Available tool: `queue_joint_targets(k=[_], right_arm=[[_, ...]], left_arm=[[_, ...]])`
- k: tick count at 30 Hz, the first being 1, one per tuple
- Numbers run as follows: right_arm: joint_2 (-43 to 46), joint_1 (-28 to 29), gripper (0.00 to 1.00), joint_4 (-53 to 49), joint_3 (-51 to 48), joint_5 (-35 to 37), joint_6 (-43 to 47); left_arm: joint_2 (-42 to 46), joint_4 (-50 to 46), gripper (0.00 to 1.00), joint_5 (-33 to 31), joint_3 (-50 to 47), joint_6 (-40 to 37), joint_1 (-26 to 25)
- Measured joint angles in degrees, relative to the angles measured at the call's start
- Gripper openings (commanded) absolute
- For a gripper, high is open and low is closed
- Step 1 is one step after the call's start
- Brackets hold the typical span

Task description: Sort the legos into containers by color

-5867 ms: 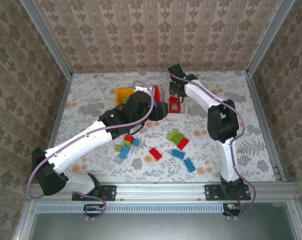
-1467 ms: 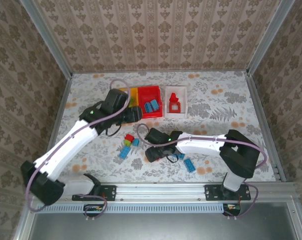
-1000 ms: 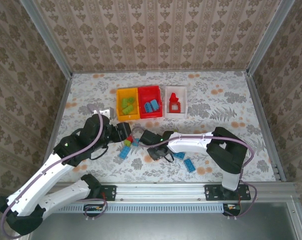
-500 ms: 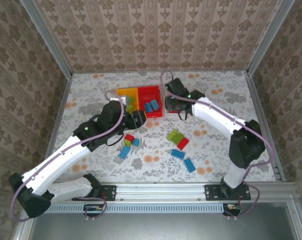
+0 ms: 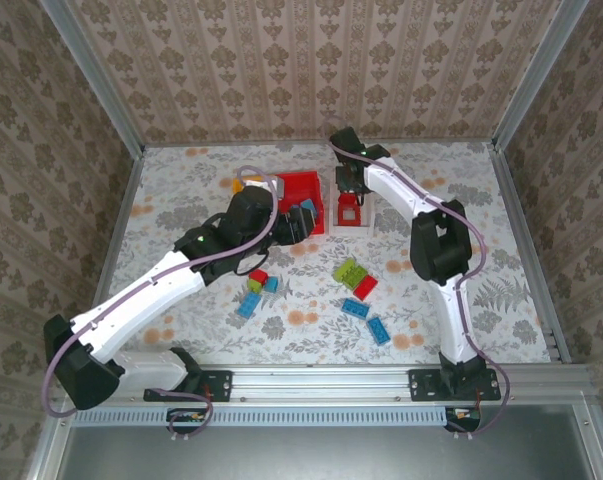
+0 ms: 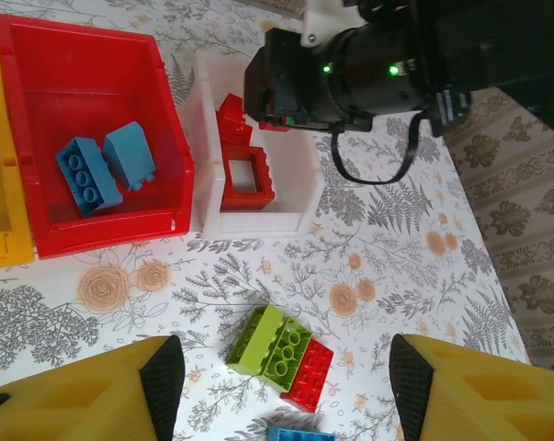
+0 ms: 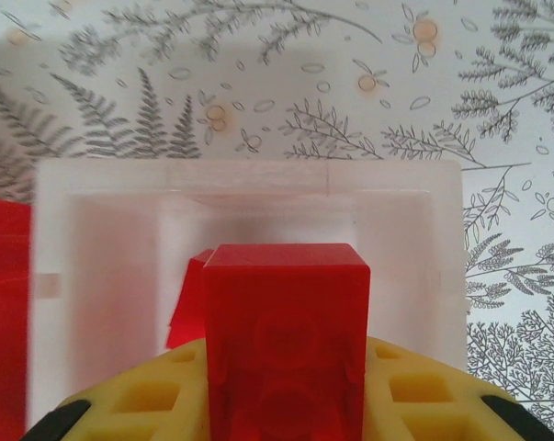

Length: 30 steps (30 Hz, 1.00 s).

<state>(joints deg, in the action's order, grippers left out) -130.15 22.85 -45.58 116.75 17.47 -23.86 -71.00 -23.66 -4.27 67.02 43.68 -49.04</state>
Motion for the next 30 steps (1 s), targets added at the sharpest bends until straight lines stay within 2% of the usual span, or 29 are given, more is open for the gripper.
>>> queue_joint_targets(k=[3,5,7,15,18,22,27,30], right_arm=[[-2.3,-0.1,0.45,-1.6,2.4,0.3,0.2],[-3.5,-0.2,0.57,-2.3,3.8,0.4,0.3],[-3.7,-0.2,0.63,-2.8,4.3,0.3,1.0],[-1.9,0.9,0.67,-2.8,4.3,0.4,2.3],[3.1,2.7,0.67,-2.1,1.6,0.3,3.0],[15.3,6.6,0.68,1.7,-7.1,0.1,3.4],[34.1,14.4,0.73,10.8,-26.3,-5.2,3.0],[41.4,20.5,0.76,17.0,-38.2,-9.6,1.1]], left_arm=[[-0.7,0.9,0.64,0.7,0.0,0.0,-0.1],[-1.1,1.5,0.64,1.1,0.0,0.0,-0.1],[-1.4,1.6,0.64,1.4,0.0,0.0,-0.1],[-0.8,-1.4,0.66,-0.9,-0.7,0.3,-0.5],[1.8,-6.4,0.68,-3.9,-3.0,1.6,-0.5],[7.0,-15.3,0.73,-7.3,-8.0,4.5,-0.5],[12.7,-25.2,0.8,-8.4,-17.2,8.0,-0.4],[13.2,-27.6,0.82,-7.1,-21.9,8.2,-0.4]])
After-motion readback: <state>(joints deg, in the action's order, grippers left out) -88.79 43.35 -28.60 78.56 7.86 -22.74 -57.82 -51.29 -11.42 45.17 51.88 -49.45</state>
